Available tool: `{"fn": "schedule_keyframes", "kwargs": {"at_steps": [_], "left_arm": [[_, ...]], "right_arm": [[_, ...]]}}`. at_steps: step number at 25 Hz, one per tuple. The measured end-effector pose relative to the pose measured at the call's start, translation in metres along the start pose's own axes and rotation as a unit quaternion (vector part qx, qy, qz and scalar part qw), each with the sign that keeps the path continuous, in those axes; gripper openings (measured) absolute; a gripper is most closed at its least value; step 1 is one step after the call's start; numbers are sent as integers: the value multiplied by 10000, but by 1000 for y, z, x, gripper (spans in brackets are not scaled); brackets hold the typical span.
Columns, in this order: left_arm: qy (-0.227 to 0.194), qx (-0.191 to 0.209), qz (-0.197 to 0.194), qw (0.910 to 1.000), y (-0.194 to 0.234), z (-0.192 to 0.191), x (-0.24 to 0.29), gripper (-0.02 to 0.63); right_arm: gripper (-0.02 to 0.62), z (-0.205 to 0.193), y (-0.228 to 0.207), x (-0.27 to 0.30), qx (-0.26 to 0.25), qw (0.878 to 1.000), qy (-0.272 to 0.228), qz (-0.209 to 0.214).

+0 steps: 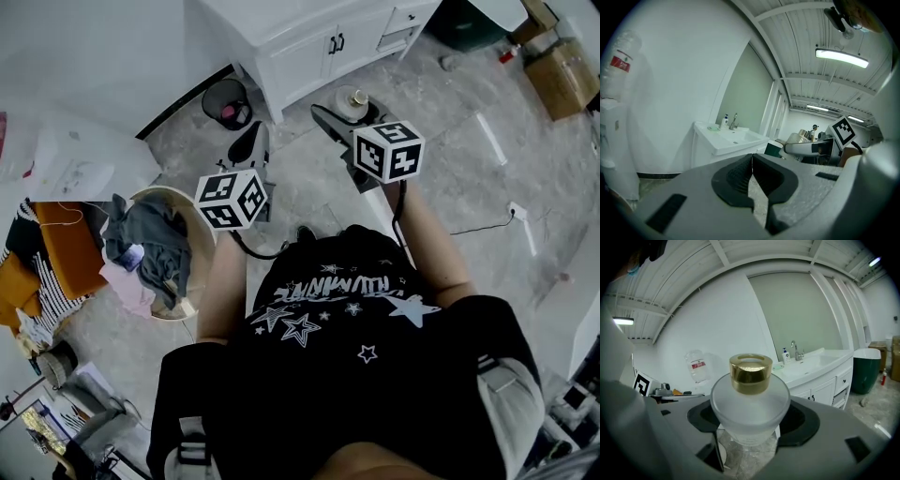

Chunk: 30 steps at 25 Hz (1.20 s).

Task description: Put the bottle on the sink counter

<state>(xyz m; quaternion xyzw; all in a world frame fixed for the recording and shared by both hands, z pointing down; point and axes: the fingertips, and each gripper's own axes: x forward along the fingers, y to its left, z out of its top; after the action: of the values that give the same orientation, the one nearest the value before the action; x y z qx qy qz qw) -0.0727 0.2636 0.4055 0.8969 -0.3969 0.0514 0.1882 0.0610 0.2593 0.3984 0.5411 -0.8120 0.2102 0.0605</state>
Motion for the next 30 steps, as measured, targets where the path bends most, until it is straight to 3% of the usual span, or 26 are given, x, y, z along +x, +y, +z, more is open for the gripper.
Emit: {"fn": "schedule_keyframes", "kwargs": {"at_steps": [6, 12, 30], "left_arm": [[92, -55, -48, 9999, 23, -4, 10, 8], [118, -90, 130, 9998, 50, 5, 40, 8], [-6, -255, 1448, 9891, 144, 83, 222, 8]], "right_arm": [[322, 1, -8, 21, 148, 9998, 73, -101], [322, 16, -32, 61, 248, 9996, 94, 59], [322, 114, -161, 264, -311, 9889, 600, 1323]]}}
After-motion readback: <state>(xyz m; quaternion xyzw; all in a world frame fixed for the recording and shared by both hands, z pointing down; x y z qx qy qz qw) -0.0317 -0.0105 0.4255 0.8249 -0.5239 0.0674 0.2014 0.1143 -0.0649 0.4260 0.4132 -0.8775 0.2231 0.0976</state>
